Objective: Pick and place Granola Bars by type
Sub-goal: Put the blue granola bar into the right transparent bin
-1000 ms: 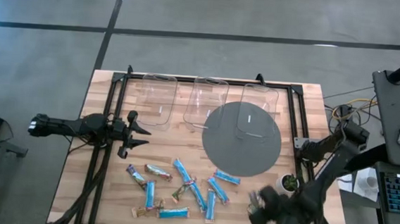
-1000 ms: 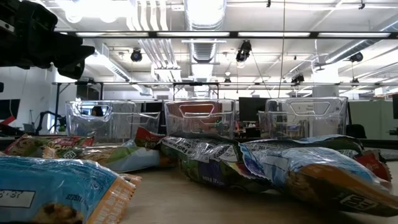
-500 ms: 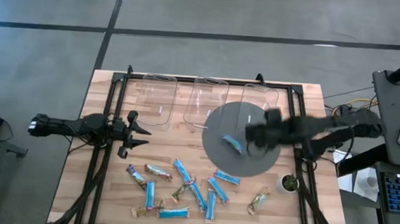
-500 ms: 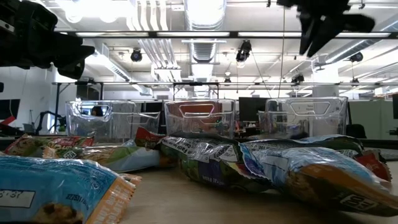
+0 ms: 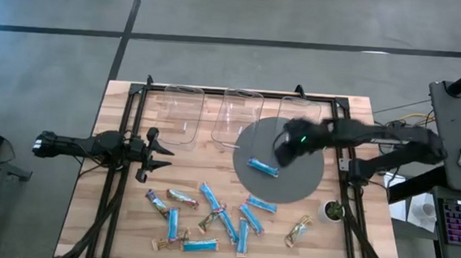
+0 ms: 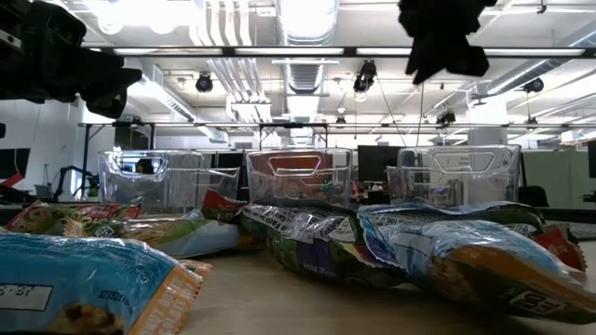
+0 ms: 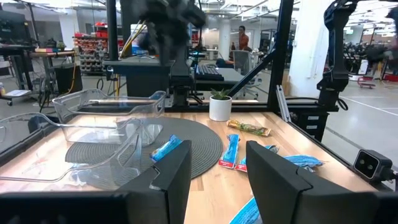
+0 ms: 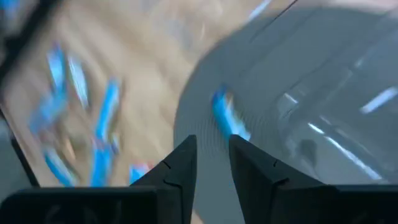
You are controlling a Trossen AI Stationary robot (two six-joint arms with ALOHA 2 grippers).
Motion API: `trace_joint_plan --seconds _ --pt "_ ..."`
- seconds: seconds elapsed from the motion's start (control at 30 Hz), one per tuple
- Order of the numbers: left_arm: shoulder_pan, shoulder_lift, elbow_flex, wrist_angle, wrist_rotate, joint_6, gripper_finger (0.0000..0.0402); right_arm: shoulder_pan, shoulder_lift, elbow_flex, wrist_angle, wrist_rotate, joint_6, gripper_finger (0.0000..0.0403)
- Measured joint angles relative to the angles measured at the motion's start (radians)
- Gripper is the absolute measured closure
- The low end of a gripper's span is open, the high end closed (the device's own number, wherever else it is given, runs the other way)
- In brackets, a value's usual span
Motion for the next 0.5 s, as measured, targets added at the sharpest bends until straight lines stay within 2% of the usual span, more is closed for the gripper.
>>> trace_joint_plan --seconds 0.13,0.23,0.5 --pt "0.0 0.0 0.0 0.0 0.0 0.0 0.0266 0.104 0.129 0.0 -0.001 -0.007 -0.117 0.0277" --pt "0.0 0.0 0.0 0.0 0.0 0.0 0.0266 0.145 0.219 0.0 -0.001 -0.01 -0.12 0.0242" --pt "0.0 0.0 0.0 0.0 0.0 0.0 0.0266 0.152 0.422 0.062 -0.001 -0.029 -0.139 0.0151"
